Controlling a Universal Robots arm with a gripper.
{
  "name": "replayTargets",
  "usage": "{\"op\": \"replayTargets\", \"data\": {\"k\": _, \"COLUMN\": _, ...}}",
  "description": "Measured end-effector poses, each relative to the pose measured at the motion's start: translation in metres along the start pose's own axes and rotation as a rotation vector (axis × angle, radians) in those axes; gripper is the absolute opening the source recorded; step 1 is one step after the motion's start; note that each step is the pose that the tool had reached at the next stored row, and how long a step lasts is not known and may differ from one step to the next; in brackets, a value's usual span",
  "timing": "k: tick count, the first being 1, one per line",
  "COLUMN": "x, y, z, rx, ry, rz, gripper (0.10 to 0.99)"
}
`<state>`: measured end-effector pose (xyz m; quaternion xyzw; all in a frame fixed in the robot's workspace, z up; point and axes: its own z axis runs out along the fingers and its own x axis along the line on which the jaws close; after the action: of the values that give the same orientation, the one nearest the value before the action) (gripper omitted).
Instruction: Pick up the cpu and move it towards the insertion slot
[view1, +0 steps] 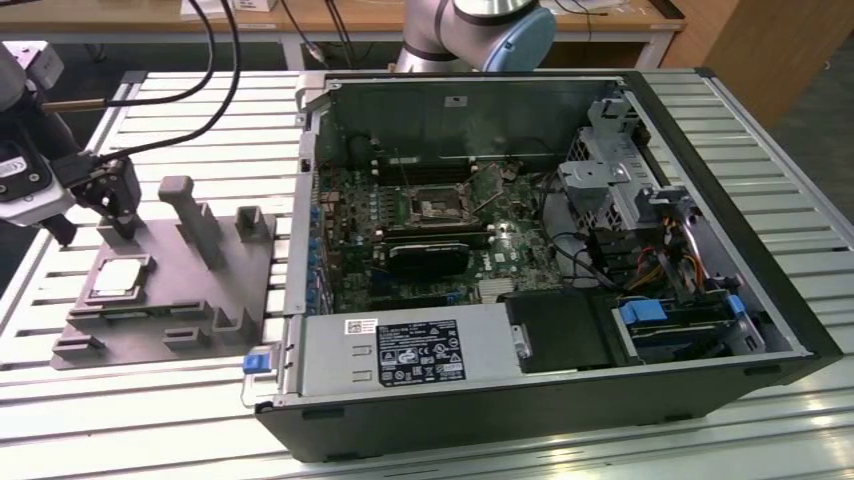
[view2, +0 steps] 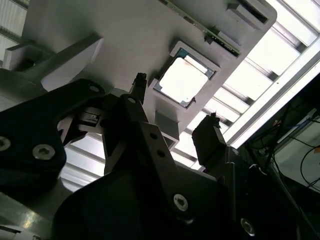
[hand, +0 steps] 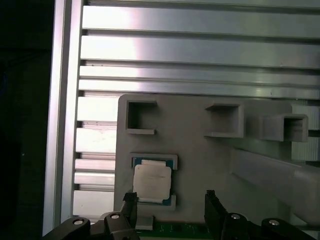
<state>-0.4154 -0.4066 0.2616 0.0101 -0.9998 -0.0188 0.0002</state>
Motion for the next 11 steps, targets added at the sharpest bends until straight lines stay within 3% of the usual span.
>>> {"op": "replayTargets", "data": {"k": 11, "x": 0.0026, "y": -0.0026, "z": 0.0132, "rx": 0.0, "ry": 0.0006, "rz": -0.001, "gripper": 0.647}}
